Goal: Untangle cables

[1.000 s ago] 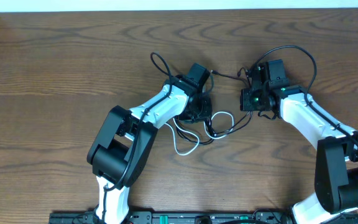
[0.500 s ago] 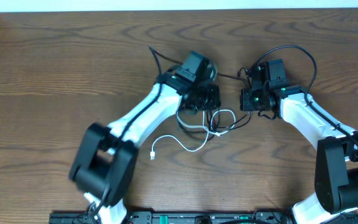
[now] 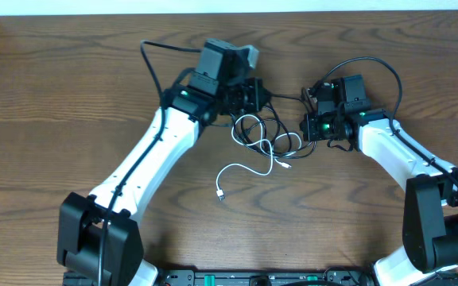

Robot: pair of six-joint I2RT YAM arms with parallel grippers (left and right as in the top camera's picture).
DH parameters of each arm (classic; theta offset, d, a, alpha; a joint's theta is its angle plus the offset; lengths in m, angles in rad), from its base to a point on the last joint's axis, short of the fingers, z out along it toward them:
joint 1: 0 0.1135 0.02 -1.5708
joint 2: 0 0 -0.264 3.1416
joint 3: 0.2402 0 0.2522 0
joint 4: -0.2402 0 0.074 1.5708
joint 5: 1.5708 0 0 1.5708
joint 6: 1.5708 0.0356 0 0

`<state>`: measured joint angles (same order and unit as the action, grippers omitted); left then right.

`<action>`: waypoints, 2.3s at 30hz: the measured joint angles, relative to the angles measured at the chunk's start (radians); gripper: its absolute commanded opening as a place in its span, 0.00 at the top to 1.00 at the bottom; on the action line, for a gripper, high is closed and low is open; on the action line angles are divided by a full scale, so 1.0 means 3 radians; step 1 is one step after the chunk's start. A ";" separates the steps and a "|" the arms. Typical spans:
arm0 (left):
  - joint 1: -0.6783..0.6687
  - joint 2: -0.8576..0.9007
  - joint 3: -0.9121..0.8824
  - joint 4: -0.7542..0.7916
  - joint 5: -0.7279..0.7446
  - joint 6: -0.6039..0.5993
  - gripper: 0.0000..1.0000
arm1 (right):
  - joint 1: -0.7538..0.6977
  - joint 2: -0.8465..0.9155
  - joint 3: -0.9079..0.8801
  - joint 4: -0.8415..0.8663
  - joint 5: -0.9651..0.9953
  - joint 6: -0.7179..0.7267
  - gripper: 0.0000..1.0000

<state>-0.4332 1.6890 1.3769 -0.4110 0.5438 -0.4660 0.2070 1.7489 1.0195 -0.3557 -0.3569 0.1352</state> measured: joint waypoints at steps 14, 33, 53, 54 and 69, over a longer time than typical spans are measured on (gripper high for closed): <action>0.0669 0.0000 0.0000 -0.0844 -0.0320 0.0001 0.93 | -0.0003 0.0000 0.0000 -0.0093 0.0567 -0.0117 0.99; 0.1827 0.0000 0.0000 -0.1411 -0.0938 -0.0106 0.93 | -0.0135 0.0000 0.0001 -0.0500 0.2908 0.0299 0.99; 0.2322 0.0000 -0.0014 -0.1259 0.0407 0.0345 0.49 | -0.0322 0.0000 0.0000 0.0186 0.0120 0.0081 0.22; 0.2262 0.0000 -0.0023 -0.1258 0.0384 0.0360 0.44 | -0.0304 0.0000 0.0001 0.0216 0.0011 0.0072 0.16; 0.1375 0.0000 -0.0048 -0.1254 -0.0455 0.0376 0.20 | -0.0282 0.0000 0.0081 0.1097 -0.1755 0.0074 0.01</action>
<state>-0.0208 1.6890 1.3624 -0.7872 0.4072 -0.3531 0.1223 1.7489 1.0439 -0.0265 -0.8833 0.1574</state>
